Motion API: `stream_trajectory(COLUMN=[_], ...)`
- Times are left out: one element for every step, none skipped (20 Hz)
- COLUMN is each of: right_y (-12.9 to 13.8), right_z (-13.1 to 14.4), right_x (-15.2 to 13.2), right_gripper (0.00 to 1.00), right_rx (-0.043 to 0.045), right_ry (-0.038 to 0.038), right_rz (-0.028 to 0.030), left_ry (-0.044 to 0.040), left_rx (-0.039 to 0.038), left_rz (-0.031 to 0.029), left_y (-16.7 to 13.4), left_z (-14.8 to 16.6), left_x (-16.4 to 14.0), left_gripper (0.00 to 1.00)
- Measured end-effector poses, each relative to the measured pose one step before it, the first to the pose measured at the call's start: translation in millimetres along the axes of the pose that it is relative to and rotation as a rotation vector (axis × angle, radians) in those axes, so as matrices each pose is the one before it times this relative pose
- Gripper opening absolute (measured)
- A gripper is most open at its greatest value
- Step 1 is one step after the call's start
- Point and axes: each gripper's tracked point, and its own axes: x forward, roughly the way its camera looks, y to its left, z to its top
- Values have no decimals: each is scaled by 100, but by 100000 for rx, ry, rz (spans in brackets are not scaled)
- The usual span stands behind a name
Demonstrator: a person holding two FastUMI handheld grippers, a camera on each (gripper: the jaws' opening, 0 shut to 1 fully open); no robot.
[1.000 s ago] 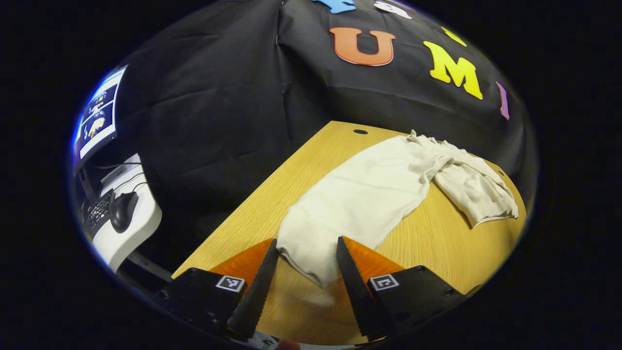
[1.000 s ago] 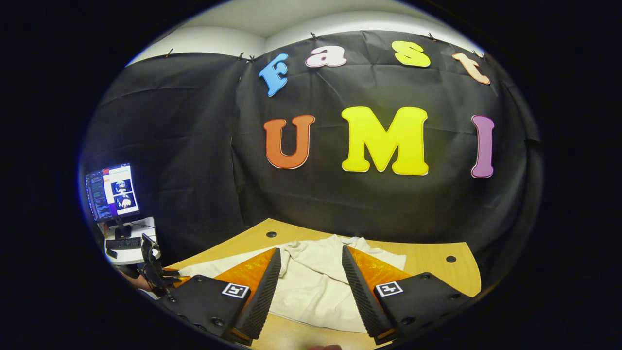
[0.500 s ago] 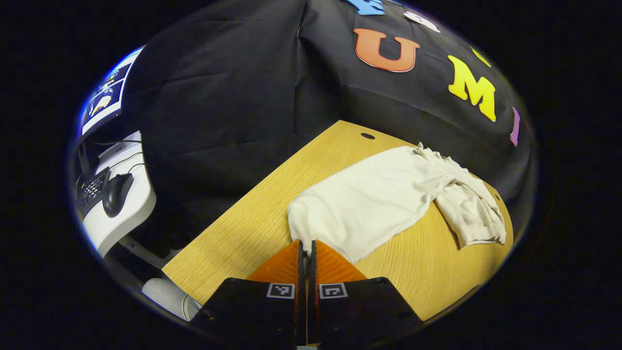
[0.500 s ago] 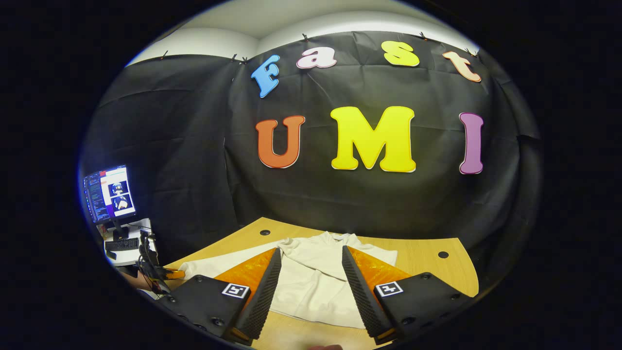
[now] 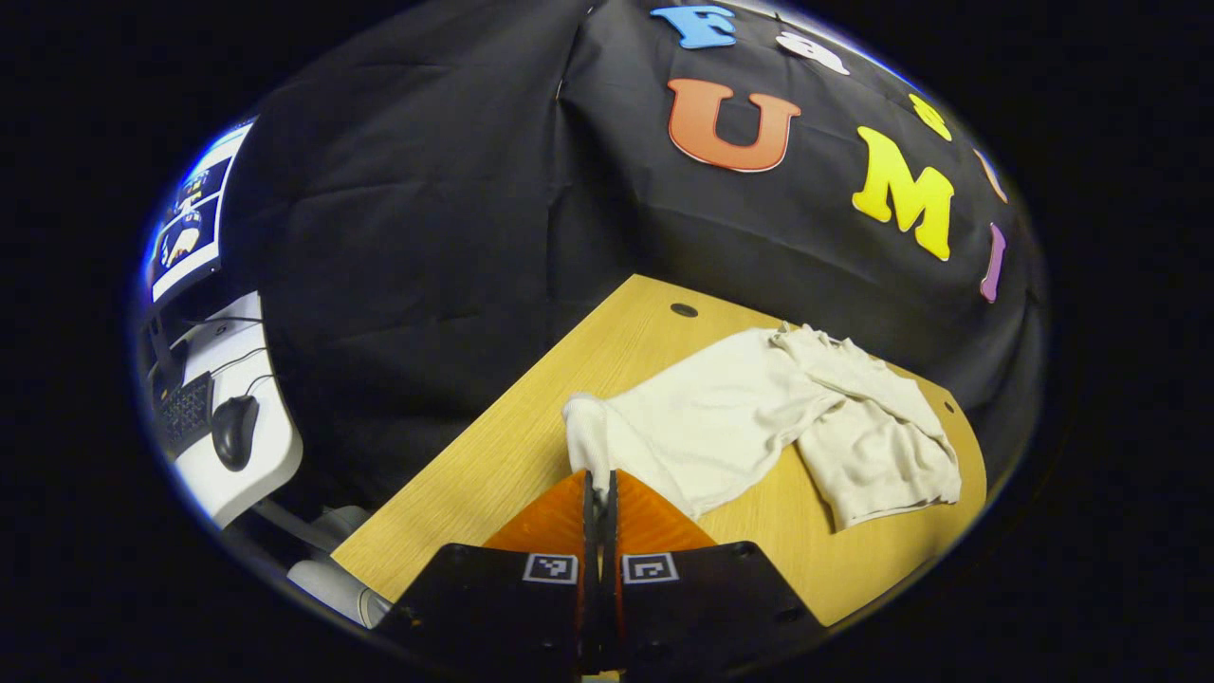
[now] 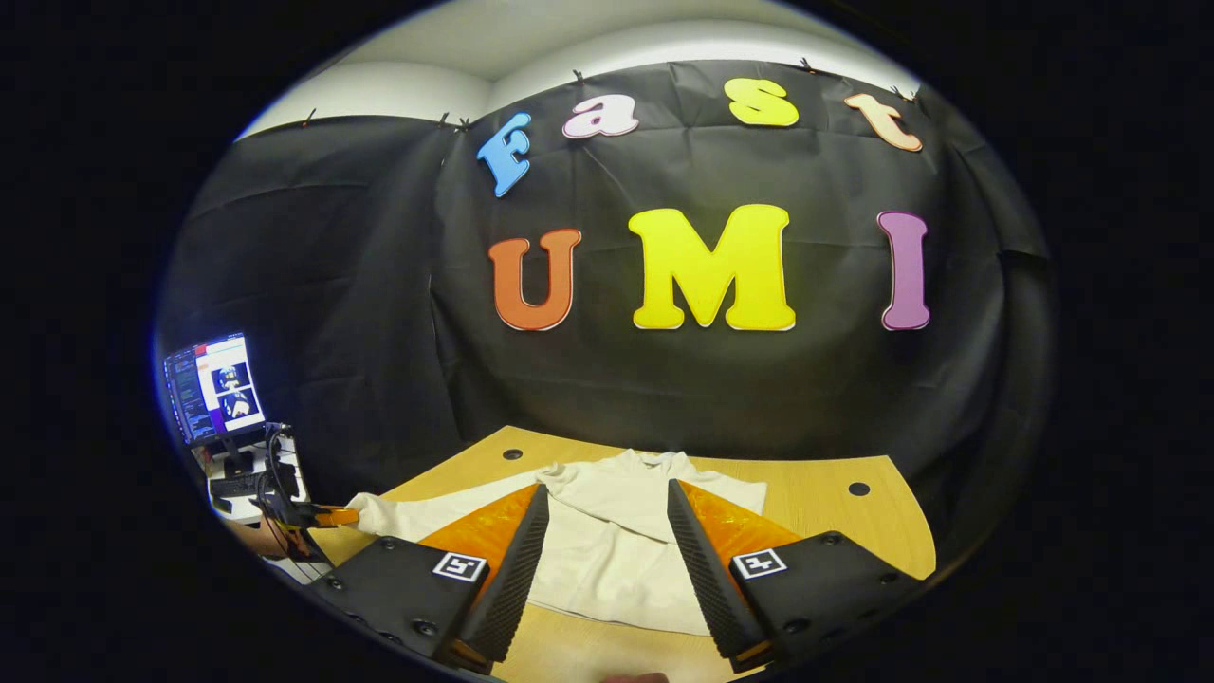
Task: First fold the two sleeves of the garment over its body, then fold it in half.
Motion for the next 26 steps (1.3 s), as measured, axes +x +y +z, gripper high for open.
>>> stream_trajectory(right_y=[-287,-174,-340,-403,-527,-785,-682,-691,-629,-1105,-1137,-1015,-935,-985,-1069,-905,-858,-863,-747,-904,-705,-862,-836,-939,-797,-902], right_z=[-87,-70,-29,39,95,208,232,281,112,-36,-13,242,306,152,275,188,111,-72,4,-6,173,239,222,-26,-57,-88], right_x=[-41,-193,-229,-118,-309,-387,-324,-447,-212,-24,-70,-202,-227,-215,-205,-236,-218,-146,-163,-318,-291,-315,-157,-299,-113,-118], right_gripper=[78,78,78,79,79,78,78,78,78,79,79,79,79,80,80,80,80,80,80,81,81,81,81,81,81,81], right_rx=[229,877,1002,924,778,721,628,578,683,1240,1407,1248,1118,376,51,704,931,1168,698,317,299,300,379,382,571,870], right_ry=[-94,280,31,-233,-518,-651,-710,-847,-772,-337,-420,-723,-891,-743,-819,-568,-481,-3,114,-25,-527,-713,-646,-119,267,453], right_rz=[-38,134,-465,-537,-1103,-1129,-1210,-1257,-1575,-1413,-1485,-1818,-1694,-1826,-1951,-1642,-1659,-1541,-1499,-1461,-1215,-1613,-1427,-1850,-1475,-1556], left_ry=[-1336,-986,-557,-1080,-1292,-1496,-1316,-1592,-1520,-1750,-1866,-1537,-1524,-1036,-1530,-1689,-1234,-1037,-63,16,-439,-367,-652,-1055,-248,-139], left_rx=[606,1257,1136,983,989,963,900,1082,1040,697,784,1020,1290,734,609,426,506,611,415,587,556,204,-8,41,700,1498], left_rz=[-1595,-600,-937,-1146,-1351,-1265,-1583,-1519,-1675,-1957,-2075,-1729,-1860,-1894,-2510,-2159,-1689,-1746,-1831,-1643,-1667,-2121,-2261,-2653,-3014,-2458], left_y=[-738,-547,-741,-827,-881,-1068,-1092,-1059,-859,-1253,-1159,-987,-1177,-1035,-1310,-1357,-1243,-1148,-1116,-1128,-1175,-1339,-1366,-1408,-1460,-1388], left_z=[1179,1087,975,1172,1301,1349,1324,1450,1339,1610,1396,1310,1228,1173,1405,1305,1113,887,278,420,477,557,597,628,365,377], left_x=[218,294,223,318,432,589,303,373,402,538,544,661,801,706,732,982,905,1015,792,892,796,927,1004,933,736,1086], left_gripper=[4,3,3,3,3,3,3,3,3,3,3,3,3,3,3,3,3,3,3,3,3,3,3,3,3,3])
